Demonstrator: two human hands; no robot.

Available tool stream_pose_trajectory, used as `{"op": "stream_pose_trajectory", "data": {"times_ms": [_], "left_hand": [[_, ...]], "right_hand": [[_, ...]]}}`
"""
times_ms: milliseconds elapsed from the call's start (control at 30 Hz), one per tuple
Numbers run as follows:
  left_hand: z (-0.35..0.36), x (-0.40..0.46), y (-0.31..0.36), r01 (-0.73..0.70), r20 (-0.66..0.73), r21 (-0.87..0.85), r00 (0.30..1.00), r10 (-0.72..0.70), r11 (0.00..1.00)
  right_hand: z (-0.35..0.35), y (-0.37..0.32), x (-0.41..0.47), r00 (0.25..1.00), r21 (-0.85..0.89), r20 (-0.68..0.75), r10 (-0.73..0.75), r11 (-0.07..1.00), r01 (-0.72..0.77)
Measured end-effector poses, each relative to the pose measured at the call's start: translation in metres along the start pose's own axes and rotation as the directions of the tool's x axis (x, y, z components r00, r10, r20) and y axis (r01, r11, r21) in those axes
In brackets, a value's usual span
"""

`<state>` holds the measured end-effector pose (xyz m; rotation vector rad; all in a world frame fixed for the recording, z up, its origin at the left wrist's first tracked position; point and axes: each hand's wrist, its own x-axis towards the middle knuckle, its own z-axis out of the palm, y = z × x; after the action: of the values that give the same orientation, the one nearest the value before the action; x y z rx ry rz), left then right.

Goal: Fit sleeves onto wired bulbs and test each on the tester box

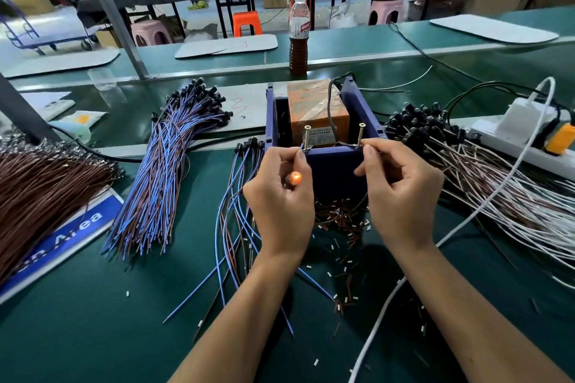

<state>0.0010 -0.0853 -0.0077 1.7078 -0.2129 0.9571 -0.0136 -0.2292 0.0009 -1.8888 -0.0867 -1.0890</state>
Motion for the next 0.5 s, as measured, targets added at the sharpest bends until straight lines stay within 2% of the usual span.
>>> {"op": "stream_pose_trajectory", "data": {"times_ms": [267,500], "left_hand": [[0.0002,0.0025,0.004,-0.015,-0.014,0.025,1.0,0.016,1.0],[-0.003,0.0023,0.006,0.044,0.01,-0.004,0.999,-0.044,0.999]], "right_hand": [[0.0001,0.0021,-0.0007,1.0,0.0,-0.001,-0.006,1.0,0.006],[-0.0016,0.0063,-0.0019,1.0,0.04,0.015,-0.009,0.999,0.008]]}}
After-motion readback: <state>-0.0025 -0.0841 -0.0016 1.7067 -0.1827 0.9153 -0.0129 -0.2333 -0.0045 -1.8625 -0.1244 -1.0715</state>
